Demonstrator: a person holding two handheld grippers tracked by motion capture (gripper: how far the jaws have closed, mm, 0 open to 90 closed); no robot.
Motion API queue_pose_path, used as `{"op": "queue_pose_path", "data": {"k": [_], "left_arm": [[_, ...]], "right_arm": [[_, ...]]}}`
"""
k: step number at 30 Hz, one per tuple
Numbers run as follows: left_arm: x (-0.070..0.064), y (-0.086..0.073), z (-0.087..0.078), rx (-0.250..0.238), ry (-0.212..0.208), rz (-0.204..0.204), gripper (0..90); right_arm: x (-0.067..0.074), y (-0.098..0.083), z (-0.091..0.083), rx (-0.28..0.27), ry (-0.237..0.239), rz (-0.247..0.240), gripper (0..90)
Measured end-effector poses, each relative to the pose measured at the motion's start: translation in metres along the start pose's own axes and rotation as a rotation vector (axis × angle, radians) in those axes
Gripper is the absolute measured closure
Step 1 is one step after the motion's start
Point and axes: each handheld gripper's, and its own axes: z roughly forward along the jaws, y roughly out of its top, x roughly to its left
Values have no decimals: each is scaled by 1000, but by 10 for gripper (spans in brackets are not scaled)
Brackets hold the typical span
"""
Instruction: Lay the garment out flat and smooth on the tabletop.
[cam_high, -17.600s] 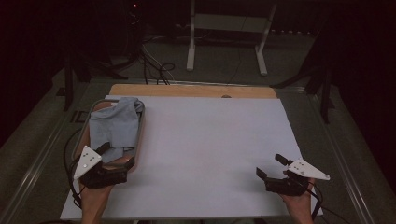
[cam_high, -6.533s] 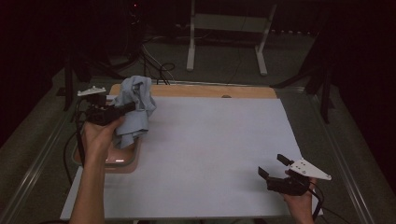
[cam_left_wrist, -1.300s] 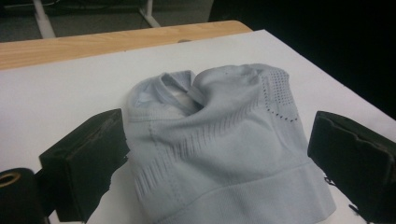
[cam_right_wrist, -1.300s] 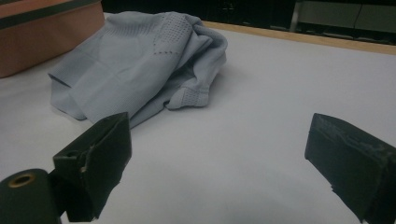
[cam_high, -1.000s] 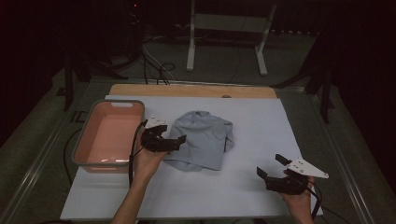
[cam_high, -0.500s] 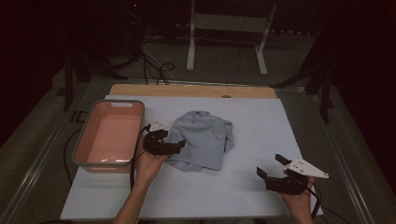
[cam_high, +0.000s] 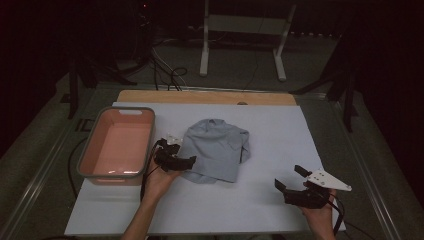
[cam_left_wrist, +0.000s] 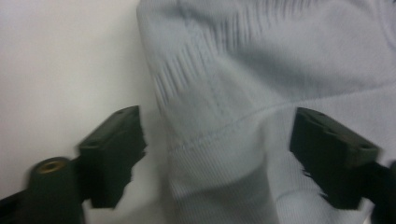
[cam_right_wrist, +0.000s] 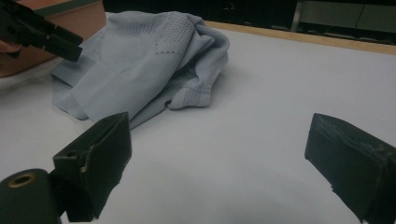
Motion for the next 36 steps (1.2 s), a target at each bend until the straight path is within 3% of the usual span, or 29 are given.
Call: {"op": "queue_pose_path", "data": {"k": [5, 10, 17, 24, 36], "left_arm": [[-1, 0, 2, 36, -16, 25, 577], [-1, 3, -4, 21, -50, 26, 814], [-11, 14, -13, -9, -90, 52, 840], [-21, 31, -22, -69, -138, 44, 851], [-40, 61, -25, -114, -178, 68, 855]], "right_arm": [[0, 0, 0, -1, 1, 0, 76], [1, 0, 1, 0, 2, 0, 76], [2, 0, 2, 2, 2, -3, 76], [2, 1, 5, 4, 7, 2, 76], [5, 2, 8, 7, 13, -4, 76]]}}
